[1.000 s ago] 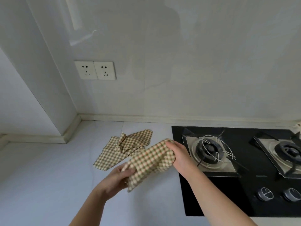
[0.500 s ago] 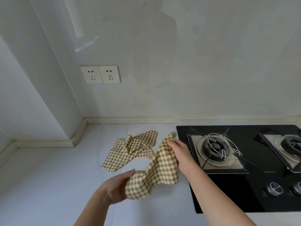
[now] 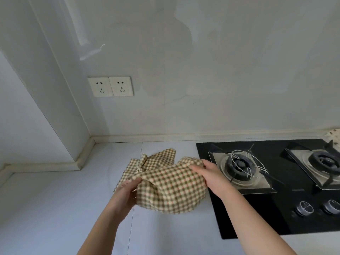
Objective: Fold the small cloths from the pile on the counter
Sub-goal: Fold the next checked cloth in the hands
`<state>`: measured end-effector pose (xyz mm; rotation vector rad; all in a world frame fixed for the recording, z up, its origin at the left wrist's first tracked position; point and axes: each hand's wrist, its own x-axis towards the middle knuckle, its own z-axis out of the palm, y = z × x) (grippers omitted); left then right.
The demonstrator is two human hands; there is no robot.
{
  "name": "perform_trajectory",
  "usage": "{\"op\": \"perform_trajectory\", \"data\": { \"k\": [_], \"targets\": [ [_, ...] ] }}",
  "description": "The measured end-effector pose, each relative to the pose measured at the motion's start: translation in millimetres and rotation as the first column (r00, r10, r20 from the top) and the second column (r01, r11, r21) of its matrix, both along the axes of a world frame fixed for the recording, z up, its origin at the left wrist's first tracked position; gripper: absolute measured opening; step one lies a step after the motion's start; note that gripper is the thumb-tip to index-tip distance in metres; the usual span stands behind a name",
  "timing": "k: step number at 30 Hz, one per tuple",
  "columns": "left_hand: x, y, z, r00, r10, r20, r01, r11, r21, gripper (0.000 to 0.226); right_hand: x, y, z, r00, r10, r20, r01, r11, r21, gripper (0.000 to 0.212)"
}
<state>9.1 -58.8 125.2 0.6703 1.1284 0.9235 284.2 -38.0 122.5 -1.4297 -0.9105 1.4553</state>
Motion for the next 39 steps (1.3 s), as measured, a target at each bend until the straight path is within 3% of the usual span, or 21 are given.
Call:
{"op": "perform_trajectory", "data": {
  "k": [4, 8, 10, 11, 13, 14, 15, 17, 18, 20, 22, 23, 25, 27, 30, 33, 35, 37, 39],
  "targets": [
    [-10, 10, 0, 0.986, 0.079, -0.144, -0.068, 0.995, 0.079, 0.013, 11, -7, 1, 1.0, -0.012, -0.007, 0.012, 1.0, 0.015, 0.023],
    [-8, 19, -3, 0.929, 0.201, -0.312, -0.158, 0.975, 0.156, 0.013, 10, -6, 2, 0.998, -0.045, 0.051, 0.042, 0.998, 0.054, 0.048],
    [-8, 18, -3, 0.882, 0.284, -0.377, -0.217, 0.953, 0.21, 0.021, 12, -6, 2, 0.993, 0.007, 0.118, -0.018, 0.995, 0.098, 0.063],
    [-8, 16, 0, 0.891, 0.271, -0.364, -0.189, 0.951, 0.246, 0.032, 13, -7, 2, 0.984, 0.064, 0.164, -0.084, 0.989, 0.118, 0.066],
    [-12, 12, 1, 0.902, 0.125, -0.413, 0.025, 0.94, 0.34, 0.058, 14, -9, 3, 0.918, 0.153, 0.366, -0.216, 0.967, 0.138, 0.058],
    [-14, 12, 0, 0.839, 0.046, -0.542, 0.189, 0.909, 0.371, 0.066, 14, -9, 3, 0.862, 0.157, 0.481, -0.254, 0.956, 0.143, 0.048],
    [-15, 12, -3, 0.719, 0.019, -0.694, 0.34, 0.862, 0.376, 0.065, 14, -8, 4, 0.808, 0.14, 0.573, -0.276, 0.948, 0.158, 0.036],
    [-17, 14, -8, 0.485, 0.106, -0.868, 0.508, 0.774, 0.378, 0.04, 13, -7, 7, 0.726, 0.076, 0.684, -0.291, 0.935, 0.205, 0.018],
    [-17, 15, -9, 0.444, 0.156, -0.882, 0.524, 0.753, 0.397, 0.024, 13, -7, 9, 0.686, 0.051, 0.726, -0.295, 0.931, 0.213, 0.012],
    [-20, 17, -8, 0.409, 0.242, -0.88, 0.534, 0.718, 0.446, 0.007, 16, -7, 9, 0.581, 0.012, 0.814, -0.297, 0.934, 0.198, 0.014],
    [-20, 20, -2, 0.44, 0.279, -0.853, 0.551, 0.666, 0.503, 0.012, 20, -7, 10, 0.47, 0.005, 0.883, -0.303, 0.94, 0.156, 0.006],
    [-16, 20, 5, 0.478, 0.274, -0.835, 0.557, 0.64, 0.529, 0.014, 17, -7, 11, 0.46, 0.03, 0.888, -0.334, 0.932, 0.142, 0.013],
    [-4, 19, 20, 0.505, 0.225, -0.834, 0.607, 0.594, 0.528, 0.016, -1, -10, 18, 0.603, 0.163, 0.781, -0.419, 0.898, 0.136, 0.051],
    [10, 20, 32, 0.502, 0.229, -0.834, 0.644, 0.545, 0.537, 0.012, -31, -15, 26, 0.709, 0.271, 0.651, -0.486, 0.857, 0.173, 0.063],
    [18, 19, 41, 0.551, 0.291, -0.782, 0.575, 0.547, 0.608, 0.012, -62, -14, 28, 0.77, 0.236, 0.592, -0.473, 0.835, 0.281, 0.019],
    [10, 10, 46, 0.66, 0.236, -0.713, 0.464, 0.619, 0.634, 0.022, -66, -15, 30, 0.843, 0.229, 0.488, -0.415, 0.852, 0.318, 0.014],
    [4, 3, 46, 0.686, 0.156, -0.711, 0.481, 0.636, 0.604, 0.04, -65, -17, 34, 0.884, 0.235, 0.404, -0.382, 0.861, 0.336, 0.008],
    [0, -4, 45, 0.693, 0.107, -0.713, 0.508, 0.628, 0.589, 0.052, -63, -17, 37, 0.917, 0.211, 0.337, -0.328, 0.881, 0.341, 0.009],
    [0, -9, 45, 0.704, 0.101, -0.704, 0.532, 0.583, 0.615, 0.046, -60, -17, 41, 0.941, 0.187, 0.282, -0.282, 0.894, 0.348, 0.011]
  ]
}}
